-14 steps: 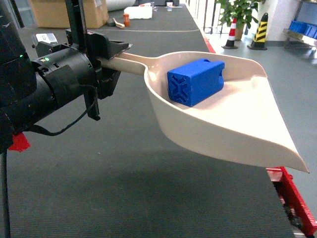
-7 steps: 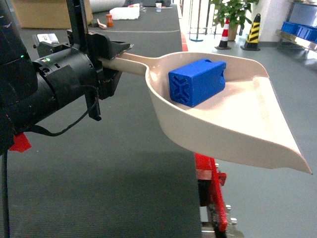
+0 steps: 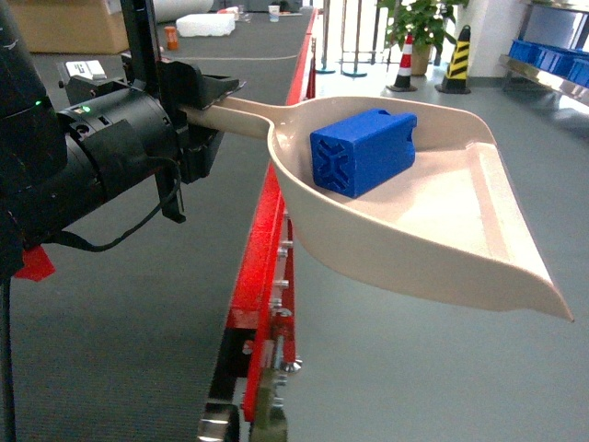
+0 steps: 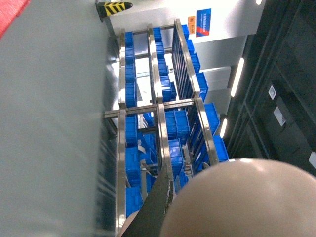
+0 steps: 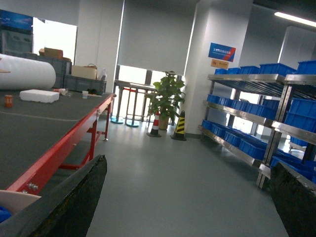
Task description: Place part in tray to right shelf
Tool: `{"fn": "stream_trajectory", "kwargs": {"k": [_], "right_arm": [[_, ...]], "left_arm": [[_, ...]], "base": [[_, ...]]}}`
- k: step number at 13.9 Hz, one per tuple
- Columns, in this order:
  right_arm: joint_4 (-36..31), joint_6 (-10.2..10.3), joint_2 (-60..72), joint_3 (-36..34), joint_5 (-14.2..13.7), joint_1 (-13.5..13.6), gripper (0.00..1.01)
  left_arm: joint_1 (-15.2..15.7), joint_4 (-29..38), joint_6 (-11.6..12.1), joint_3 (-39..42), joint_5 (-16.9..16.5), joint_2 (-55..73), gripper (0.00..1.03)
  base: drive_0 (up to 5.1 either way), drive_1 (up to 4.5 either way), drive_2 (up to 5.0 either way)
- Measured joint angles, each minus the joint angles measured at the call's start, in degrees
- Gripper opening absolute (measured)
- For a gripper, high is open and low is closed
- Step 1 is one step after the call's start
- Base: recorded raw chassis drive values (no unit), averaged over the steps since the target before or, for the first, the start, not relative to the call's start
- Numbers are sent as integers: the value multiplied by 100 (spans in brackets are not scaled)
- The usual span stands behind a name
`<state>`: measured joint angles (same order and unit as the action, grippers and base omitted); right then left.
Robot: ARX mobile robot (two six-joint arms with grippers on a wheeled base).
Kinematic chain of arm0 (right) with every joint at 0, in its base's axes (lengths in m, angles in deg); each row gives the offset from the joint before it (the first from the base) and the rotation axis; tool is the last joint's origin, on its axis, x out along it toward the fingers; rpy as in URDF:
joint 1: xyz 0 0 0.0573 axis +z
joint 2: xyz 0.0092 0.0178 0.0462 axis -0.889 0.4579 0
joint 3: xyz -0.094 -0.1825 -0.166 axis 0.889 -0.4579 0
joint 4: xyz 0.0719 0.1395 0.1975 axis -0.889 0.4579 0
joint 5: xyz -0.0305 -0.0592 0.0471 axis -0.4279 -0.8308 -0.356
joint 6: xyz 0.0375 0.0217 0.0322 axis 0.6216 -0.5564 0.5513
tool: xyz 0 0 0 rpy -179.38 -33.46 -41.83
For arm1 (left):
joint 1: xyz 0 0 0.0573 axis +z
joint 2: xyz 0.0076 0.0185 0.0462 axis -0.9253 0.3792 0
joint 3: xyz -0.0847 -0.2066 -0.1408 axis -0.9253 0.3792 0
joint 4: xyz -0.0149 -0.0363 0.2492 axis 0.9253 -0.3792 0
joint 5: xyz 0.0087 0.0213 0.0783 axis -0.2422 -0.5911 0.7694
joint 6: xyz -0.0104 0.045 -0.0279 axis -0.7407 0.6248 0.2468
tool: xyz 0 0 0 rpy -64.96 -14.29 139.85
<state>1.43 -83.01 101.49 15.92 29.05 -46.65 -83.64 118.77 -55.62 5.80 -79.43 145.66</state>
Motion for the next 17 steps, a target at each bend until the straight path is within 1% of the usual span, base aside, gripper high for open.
{"fn": "stream_trajectory", "kwargs": {"k": [17], "right_arm": [[-24, 0, -2, 0, 0, 2, 98]], "left_arm": [[0, 7, -2, 0, 13, 4, 13]], "base": [[507, -239, -239]]}}
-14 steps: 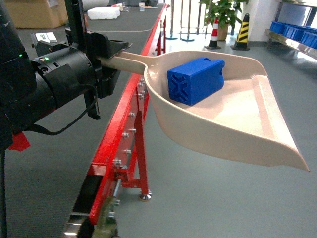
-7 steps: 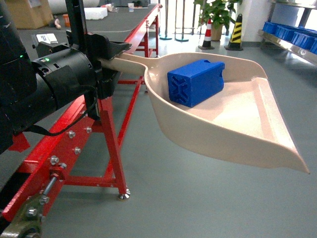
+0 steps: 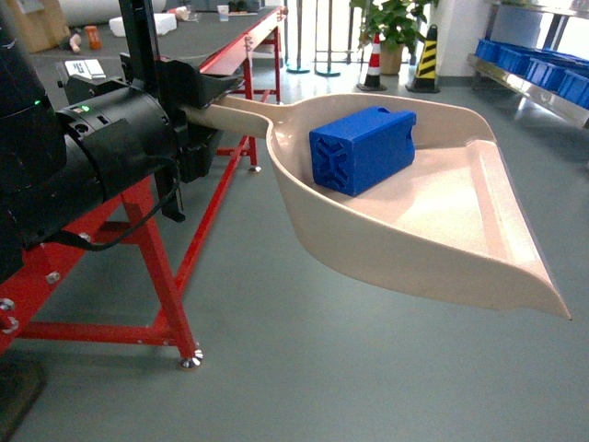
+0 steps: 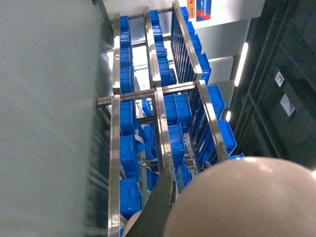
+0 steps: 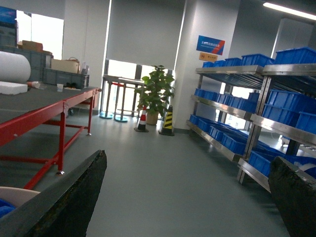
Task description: Place part in tray to right shelf
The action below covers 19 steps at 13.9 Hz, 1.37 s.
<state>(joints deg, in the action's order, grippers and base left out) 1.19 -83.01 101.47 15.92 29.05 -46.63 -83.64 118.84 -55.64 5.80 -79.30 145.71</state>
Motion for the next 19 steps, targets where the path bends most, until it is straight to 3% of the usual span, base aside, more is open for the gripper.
{"fn": "stream_trajectory", "kwargs": {"k": [6, 10, 19], "right_arm": [[13, 0, 0, 0, -4, 0, 98], [17, 0, 0, 0, -44, -7, 98], [13, 0, -24, 0, -11, 0, 98]], "left_arm": [[0, -17, -4, 0, -2, 0, 13], [-90, 0, -4, 0, -52, 4, 13], [-11, -2, -33, -2, -17, 9, 12]], "base": [[506, -240, -240], [0, 0, 0], [1, 434, -432]]}}
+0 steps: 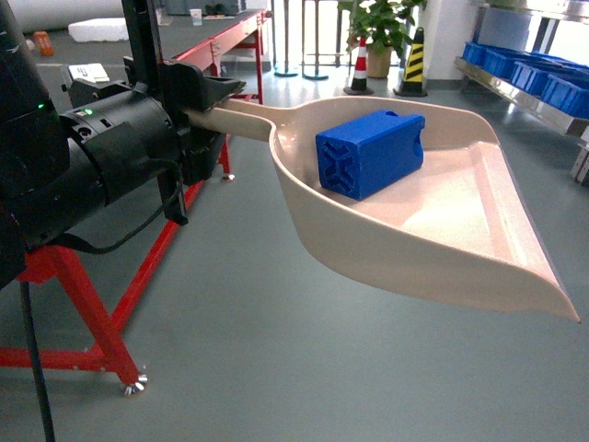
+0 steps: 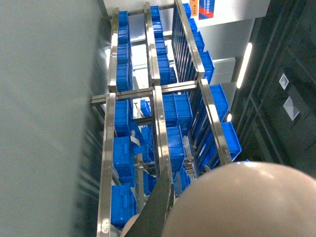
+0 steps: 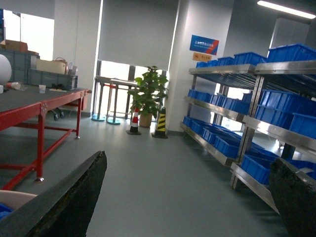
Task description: Place part in tray to right shelf
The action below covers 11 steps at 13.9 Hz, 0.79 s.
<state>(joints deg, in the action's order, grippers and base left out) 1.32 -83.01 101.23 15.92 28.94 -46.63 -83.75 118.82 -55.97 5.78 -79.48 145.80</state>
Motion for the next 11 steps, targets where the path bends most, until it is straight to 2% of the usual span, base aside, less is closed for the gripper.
{"fn": "stream_trajectory", "kwargs": {"k": [11], "right_arm": [[-24, 0, 24, 2, 7, 0, 98]], "left_arm": [[0, 2, -9, -2, 4, 0, 12]], "base": [[0, 433, -434]]}}
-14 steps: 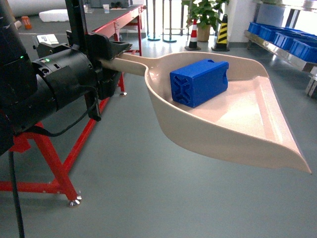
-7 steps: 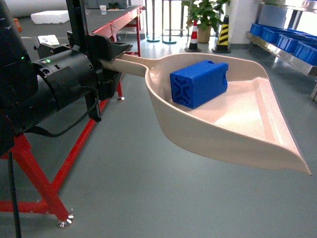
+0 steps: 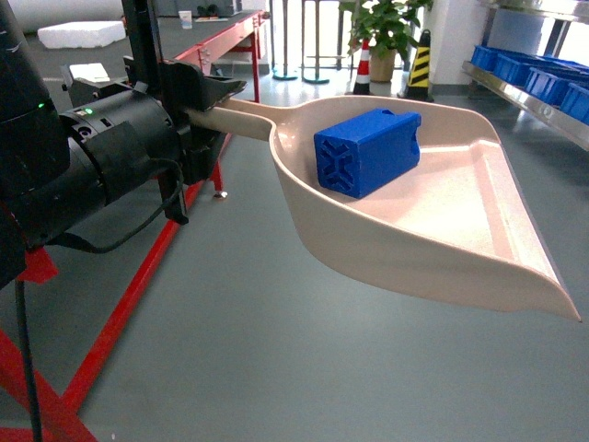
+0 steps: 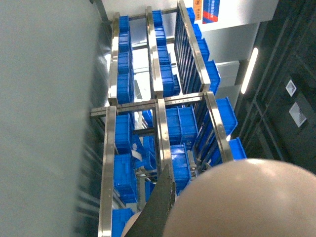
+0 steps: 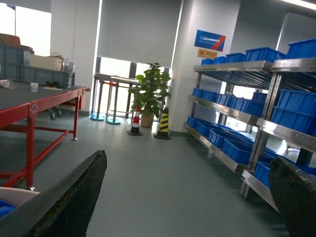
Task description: Place part in tray to right shelf
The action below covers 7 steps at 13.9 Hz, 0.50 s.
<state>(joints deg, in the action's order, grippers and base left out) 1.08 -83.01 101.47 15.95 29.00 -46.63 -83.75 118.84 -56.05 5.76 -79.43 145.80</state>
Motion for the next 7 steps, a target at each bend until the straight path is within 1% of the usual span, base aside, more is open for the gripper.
{"fn": "stream_trajectory", "kwargs": {"k": [7], "right_arm": [[-4, 0, 0, 0, 0, 0, 98]], "left_arm": [[0, 17, 2, -7, -11, 9, 12]], "base": [[-1, 432, -435]]}}
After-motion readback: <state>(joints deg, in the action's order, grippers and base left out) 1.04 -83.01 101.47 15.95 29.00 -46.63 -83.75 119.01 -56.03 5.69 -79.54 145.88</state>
